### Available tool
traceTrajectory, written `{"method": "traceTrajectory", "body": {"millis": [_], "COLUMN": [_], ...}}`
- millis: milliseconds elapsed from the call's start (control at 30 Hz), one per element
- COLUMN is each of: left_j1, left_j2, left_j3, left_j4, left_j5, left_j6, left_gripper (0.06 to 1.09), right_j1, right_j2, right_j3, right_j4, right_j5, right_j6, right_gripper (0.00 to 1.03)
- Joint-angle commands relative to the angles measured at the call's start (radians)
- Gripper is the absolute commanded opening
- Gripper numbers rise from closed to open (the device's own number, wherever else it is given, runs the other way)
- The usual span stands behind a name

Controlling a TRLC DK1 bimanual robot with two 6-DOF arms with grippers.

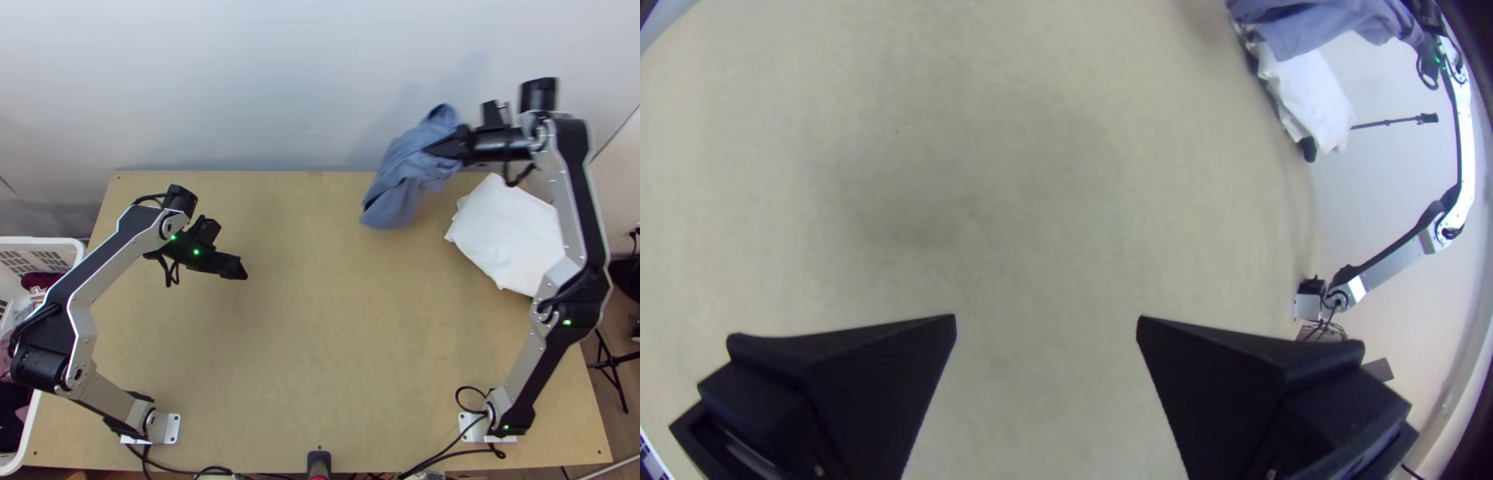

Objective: Fold the t-shirt

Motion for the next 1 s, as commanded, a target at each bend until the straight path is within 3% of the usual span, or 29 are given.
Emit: {"method": "traceTrajectory", "body": {"millis": [0, 500, 700, 967], "left_j1": [0.002, 0.000, 0.000, -0.027], "left_j2": [0.032, 0.066, 0.055, 0.037], "left_j3": [0.003, 0.001, -0.012, -0.011], "left_j4": [0.011, 0.020, 0.021, 0.024], "left_j5": [0.000, 0.000, 0.000, 0.000], "left_j6": [0.020, 0.041, 0.041, 0.004], "left_gripper": [1.05, 1.05, 1.05, 1.05], "right_j1": [-0.137, -0.395, -0.516, -0.694], "right_j2": [-0.042, -0.125, -0.132, -0.128], "right_j3": [0.031, -0.043, -0.181, -0.465], "right_j4": [-0.013, -0.049, -0.099, -0.246], "right_j5": [0.001, -0.001, -0.001, 0.001], "right_j6": [0.018, 0.006, -0.080, -0.359], "right_gripper": [0.03, 0.03, 0.03, 0.03]}}
